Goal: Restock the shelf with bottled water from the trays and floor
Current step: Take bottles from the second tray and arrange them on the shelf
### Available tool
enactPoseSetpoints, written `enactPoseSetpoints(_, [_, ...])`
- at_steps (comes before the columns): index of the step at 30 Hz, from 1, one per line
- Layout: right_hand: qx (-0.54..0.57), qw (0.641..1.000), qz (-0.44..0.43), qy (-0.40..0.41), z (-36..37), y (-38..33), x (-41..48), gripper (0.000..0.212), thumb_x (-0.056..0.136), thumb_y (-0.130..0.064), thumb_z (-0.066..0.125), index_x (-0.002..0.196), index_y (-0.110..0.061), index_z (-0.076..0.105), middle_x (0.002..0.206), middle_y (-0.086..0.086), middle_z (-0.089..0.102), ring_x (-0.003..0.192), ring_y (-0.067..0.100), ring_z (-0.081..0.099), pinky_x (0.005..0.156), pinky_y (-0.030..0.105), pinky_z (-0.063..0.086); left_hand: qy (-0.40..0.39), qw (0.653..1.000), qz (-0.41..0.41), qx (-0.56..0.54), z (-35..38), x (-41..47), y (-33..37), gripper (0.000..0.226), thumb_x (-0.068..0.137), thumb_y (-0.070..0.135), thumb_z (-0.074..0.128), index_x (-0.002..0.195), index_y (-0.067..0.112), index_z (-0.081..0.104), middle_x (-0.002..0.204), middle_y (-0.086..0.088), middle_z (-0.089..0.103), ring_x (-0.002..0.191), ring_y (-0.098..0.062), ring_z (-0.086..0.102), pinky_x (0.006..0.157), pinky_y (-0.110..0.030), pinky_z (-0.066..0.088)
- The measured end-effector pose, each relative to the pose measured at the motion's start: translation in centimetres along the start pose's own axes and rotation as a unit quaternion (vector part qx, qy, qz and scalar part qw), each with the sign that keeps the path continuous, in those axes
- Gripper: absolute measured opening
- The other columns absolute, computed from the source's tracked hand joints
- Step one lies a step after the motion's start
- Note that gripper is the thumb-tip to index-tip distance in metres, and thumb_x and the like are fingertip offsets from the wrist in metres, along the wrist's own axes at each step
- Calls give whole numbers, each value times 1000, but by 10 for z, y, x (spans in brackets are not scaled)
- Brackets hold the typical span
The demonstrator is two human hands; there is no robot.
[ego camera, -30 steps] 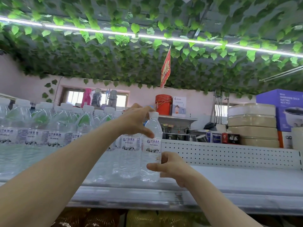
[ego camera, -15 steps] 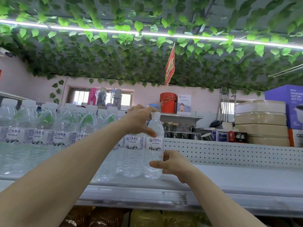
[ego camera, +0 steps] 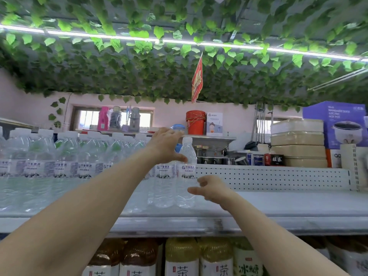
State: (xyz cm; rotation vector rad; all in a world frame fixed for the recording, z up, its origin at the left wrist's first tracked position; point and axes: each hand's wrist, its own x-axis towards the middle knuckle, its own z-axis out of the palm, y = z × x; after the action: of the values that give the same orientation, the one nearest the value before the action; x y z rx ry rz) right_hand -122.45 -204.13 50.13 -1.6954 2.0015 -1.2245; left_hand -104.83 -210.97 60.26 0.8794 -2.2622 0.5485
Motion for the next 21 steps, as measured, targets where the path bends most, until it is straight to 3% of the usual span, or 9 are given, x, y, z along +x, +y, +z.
enactPoseSetpoints(2, [-36,999,-9,25,-11,-14,-16,76,87,-47,76,148,-9,48,148,9,53,131,27,53,110,43,45,13,1000,3,-15,-12,-12,1,90,79,63,68,151,19,35,153,-4,43,144,-26,32,120,-43,22])
enactPoseSetpoints(5, [-95,993,-22,63,-20,-36,-43,67,97,-52,60,147,-9,50,149,9,53,133,27,52,107,40,43,24,999,3,-43,-30,-39,2,78,87,60,60,148,17,40,152,-6,44,142,-26,34,119,-43,25])
enactPoseSetpoints(7, [-116,989,-26,91,-19,-55,-63,60,103,-53,48,136,-6,60,139,11,61,126,29,57,105,41,44,26,996,-16,-78,-41,-63,-1,73,92,61,52,149,16,41,153,-8,42,143,-27,32,117,-44,27])
enactPoseSetpoints(10, [-126,984,-33,119,-9,-84,-94,67,105,-55,35,112,3,67,117,19,68,111,35,63,91,41,46,14,989,-65,-131,-55,-103,-10,69,98,61,38,149,14,42,155,-11,40,144,-29,32,116,-47,29])
enactPoseSetpoints(14, [-153,981,-26,119,17,-113,-135,62,106,-55,32,129,-6,62,132,14,64,121,32,57,91,37,40,-12,971,-130,-200,-63,-162,-34,72,100,62,29,148,10,43,155,-14,38,144,-32,31,117,-48,27])
enactPoseSetpoints(18, [-151,982,-21,111,56,-126,-175,62,103,-55,41,147,-13,48,150,9,51,136,29,48,106,40,39,-41,957,-170,-232,-57,-224,-61,71,100,63,31,144,9,48,154,-14,39,142,-31,35,114,-44,30])
enactPoseSetpoints(21, [-153,984,1,86,86,-132,-203,63,102,-54,47,152,-15,41,153,12,47,139,30,46,108,40,39,-75,944,-200,-252,-47,-267,-77,73,99,63,33,140,6,51,148,-14,48,135,-32,44,112,-45,36])
